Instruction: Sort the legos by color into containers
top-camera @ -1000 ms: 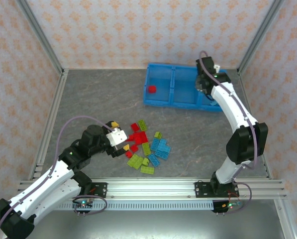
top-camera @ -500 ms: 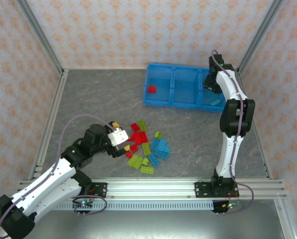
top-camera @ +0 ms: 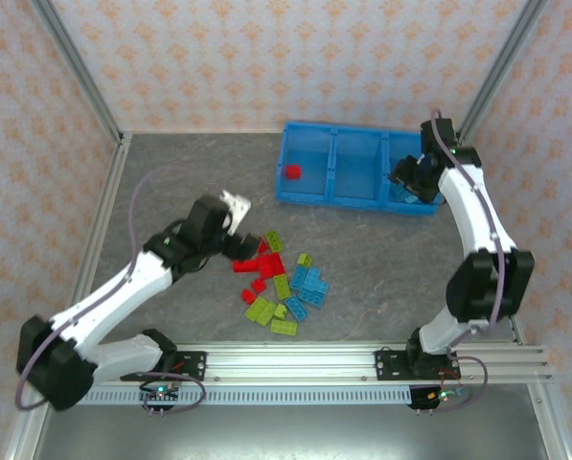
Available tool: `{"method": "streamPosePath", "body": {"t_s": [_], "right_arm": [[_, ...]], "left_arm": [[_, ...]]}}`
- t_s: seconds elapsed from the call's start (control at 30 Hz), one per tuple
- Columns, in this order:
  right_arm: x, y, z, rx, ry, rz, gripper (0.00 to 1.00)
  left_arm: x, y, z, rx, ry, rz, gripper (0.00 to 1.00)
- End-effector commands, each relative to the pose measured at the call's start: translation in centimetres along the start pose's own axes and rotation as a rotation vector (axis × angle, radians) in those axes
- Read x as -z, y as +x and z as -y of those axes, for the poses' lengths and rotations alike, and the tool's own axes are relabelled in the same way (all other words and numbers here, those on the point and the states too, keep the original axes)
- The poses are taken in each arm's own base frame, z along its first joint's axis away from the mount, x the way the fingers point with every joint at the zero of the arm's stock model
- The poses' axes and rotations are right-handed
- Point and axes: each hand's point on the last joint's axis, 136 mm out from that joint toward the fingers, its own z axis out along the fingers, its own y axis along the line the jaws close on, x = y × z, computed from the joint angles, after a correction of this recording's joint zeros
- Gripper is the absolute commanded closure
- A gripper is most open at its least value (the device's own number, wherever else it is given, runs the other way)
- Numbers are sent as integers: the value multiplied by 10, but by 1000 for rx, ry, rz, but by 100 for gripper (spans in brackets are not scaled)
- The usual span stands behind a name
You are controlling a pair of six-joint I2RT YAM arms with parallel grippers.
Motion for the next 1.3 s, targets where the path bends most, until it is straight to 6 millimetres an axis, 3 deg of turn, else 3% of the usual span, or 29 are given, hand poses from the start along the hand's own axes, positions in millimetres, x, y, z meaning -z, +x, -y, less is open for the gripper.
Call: {"method": "streamPosePath", "body": {"t_s": [0.0,0.1,0.2,0.4,0.67,0.73,0.87,1.27], "right_arm": [[45,40,-29,29,-170,-7,34],[67,77,-39,86,-221,-43,27],[85,110,-55,158,-292,-100,18],[102,134,-58,141,-336,-96,8],[95,142,-44,139,-290,-112,5],[93,141,-44,131,-288,-112,5],[90,141,-42,125,-277,-110,5],[90,140,-40,118,-266,-107,5]], "left_arm": [[-14,1,-16,491,-183,-140,22],[-34,-3,-6,658,-251,-192,34],[-58,-4,6,753,-271,-239,35],[-96,8,17,752,-403,-410,38],[-135,23,25,737,-420,-470,39],[-141,22,29,717,-403,-481,44],[-148,25,30,703,-408,-496,48],[-166,52,34,692,-409,-558,44]]}}
